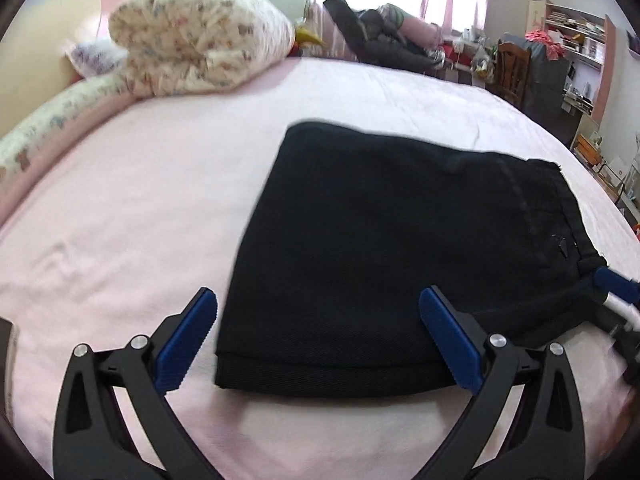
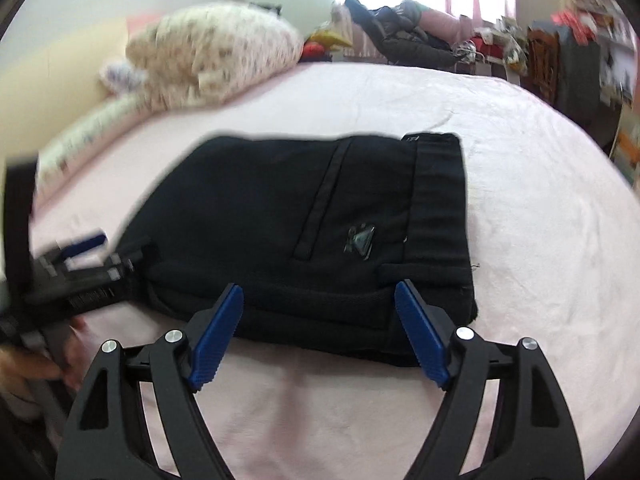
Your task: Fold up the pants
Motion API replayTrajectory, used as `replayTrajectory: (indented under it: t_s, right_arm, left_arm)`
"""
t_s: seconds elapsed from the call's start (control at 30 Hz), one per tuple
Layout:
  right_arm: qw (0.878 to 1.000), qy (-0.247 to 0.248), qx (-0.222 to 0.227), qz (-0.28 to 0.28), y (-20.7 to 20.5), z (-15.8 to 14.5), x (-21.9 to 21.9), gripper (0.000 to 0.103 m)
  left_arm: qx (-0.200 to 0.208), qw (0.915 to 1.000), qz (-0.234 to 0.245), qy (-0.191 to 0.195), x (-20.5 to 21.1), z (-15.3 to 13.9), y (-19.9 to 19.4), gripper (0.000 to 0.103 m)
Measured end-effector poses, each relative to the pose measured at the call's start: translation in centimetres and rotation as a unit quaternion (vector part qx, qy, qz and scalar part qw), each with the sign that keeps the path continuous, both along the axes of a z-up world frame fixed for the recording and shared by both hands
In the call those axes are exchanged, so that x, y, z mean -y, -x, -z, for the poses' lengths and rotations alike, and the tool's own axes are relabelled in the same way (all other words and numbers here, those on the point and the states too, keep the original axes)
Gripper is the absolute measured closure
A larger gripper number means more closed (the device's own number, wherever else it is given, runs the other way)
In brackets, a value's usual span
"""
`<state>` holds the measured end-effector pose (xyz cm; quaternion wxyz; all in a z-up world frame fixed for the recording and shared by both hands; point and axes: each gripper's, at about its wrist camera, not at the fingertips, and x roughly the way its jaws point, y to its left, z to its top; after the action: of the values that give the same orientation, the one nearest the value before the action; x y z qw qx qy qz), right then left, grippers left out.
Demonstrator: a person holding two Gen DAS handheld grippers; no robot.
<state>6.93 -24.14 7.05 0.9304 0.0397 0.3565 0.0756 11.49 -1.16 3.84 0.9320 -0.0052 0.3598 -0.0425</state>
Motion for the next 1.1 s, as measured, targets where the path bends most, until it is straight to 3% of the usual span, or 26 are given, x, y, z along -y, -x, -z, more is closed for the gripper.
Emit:
replayTrajectory:
  t_s: [0.1,0.2,0.27,0.4,0.47,0.6,0.83,1.0,1.1]
  right_arm:
    - [0.998,-0.061,0.023,0.022,0.5,-1.9,2.8,0.022]
    - [0.991,-0.127,0.011,0.039,-0.5,-3.0,6.3,0.016]
    - [0.981,-0.185,-0.023,0.044,-2.0,-2.9,9.0,0.016]
    - [0.944,-0.305,-0.111,0.061,-5.8,-0.8,13.8,0.016]
    - [0.937,-0.317,-0.131,0.066,-6.8,0.2,14.5,0.016]
    - [0.936,-0.301,-0.171,0.066,-9.0,2.1,14.7,0.016]
    - [0.931,-0.289,-0.217,0.043,-11.0,5.3,13.4,0.016]
    - [0.934,-0.286,-0.213,0.013,-11.0,5.5,13.1,0.015]
    - [0.926,-0.31,-0.214,-0.021,-11.1,5.8,12.9,0.015]
  left_arm:
    - [0.043,0.9981,0.027,-0.034,0.3,-1.5,0.9,0.002]
    - [0.08,0.9932,0.066,-0.054,0.1,-3.6,1.2,0.002]
    - [0.055,0.9942,0.089,-0.023,-0.9,-4.6,-0.1,0.002]
    - [-0.025,0.9931,0.096,0.062,-4.1,-5.0,-4.6,0.002]
    - [-0.051,0.9907,0.092,0.087,-5.1,-4.8,-6.5,0.002]
    - [-0.101,0.9823,0.089,0.13,-6.3,-3.7,-9.8,0.002]
    - [-0.193,0.9461,0.096,0.242,-6.6,0.1,-14.1,0.003]
    - [-0.216,0.9376,0.111,0.249,-5.5,1.6,-14.7,0.003]
    - [-0.223,0.9338,0.126,0.25,-5.1,1.9,-14.9,0.003]
